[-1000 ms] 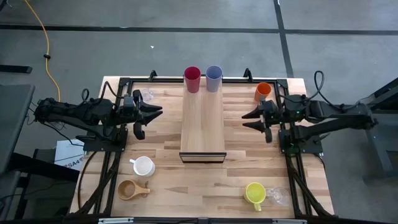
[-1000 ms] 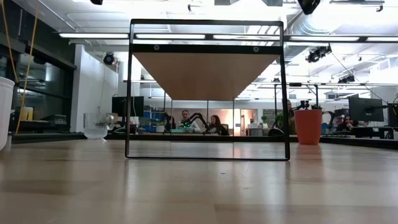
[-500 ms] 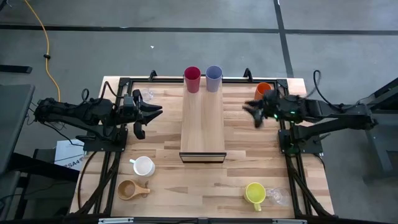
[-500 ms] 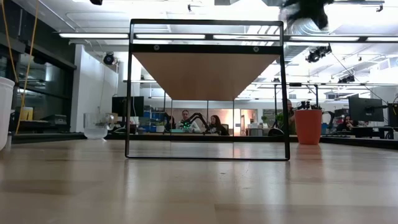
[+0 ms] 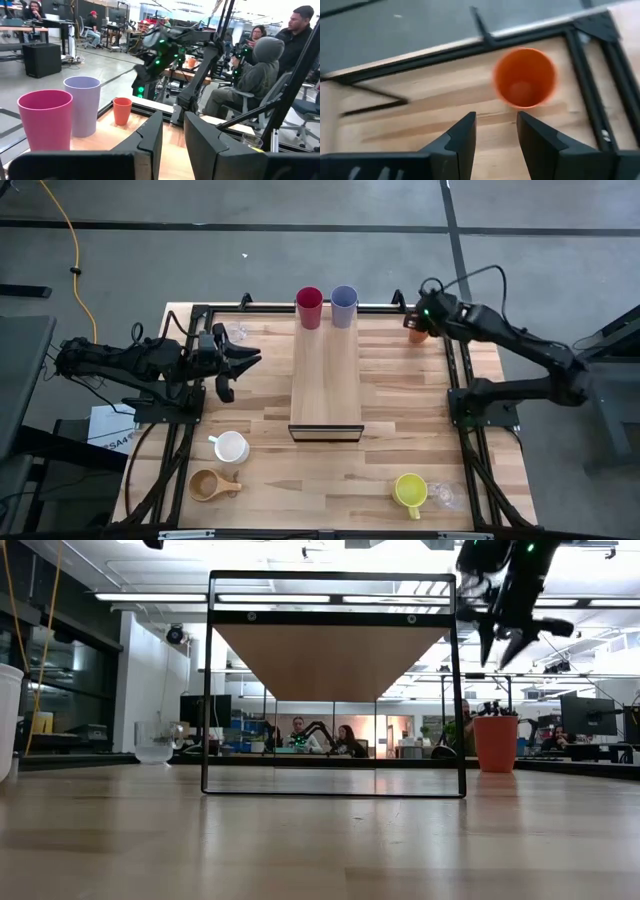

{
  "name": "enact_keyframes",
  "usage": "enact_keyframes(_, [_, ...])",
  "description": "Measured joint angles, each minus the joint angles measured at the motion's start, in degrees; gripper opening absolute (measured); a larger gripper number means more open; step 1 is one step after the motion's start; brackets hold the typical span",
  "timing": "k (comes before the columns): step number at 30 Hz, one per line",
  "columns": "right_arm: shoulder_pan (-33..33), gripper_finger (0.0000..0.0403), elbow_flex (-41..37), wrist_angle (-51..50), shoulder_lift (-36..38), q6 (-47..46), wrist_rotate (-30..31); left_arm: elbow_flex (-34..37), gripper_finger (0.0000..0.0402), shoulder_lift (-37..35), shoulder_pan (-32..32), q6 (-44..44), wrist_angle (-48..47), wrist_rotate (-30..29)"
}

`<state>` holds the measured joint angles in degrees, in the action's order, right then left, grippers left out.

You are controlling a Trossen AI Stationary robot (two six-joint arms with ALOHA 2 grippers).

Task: Stack small to large cups/mugs on shelf
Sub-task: Put the orange cup on the shelf

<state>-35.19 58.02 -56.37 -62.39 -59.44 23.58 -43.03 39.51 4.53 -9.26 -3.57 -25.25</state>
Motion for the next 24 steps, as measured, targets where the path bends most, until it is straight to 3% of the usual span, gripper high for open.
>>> enact_keyframes(8, [-8.48, 0.0133, 0.02, -8.43, -6.27, -5.13, -0.15, 0.0, 0.0069, 0.0, -0.02, 0.02, 0.0, -1.38])
enact_keyframes(17, [-12.93, 0.0133, 0.02, -3.7, -9.43, -6.22, -0.83, 0.0, 0.0069, 0.0, -0.02, 0.63, 0.0, -1.38])
enact_keyframes(24, [-15.46, 0.0133, 0.02, -2.16, -14.29, -4.62, -4.88, 0.0, 0.0069, 0.0, -0.02, 0.68, 0.0, -1.38])
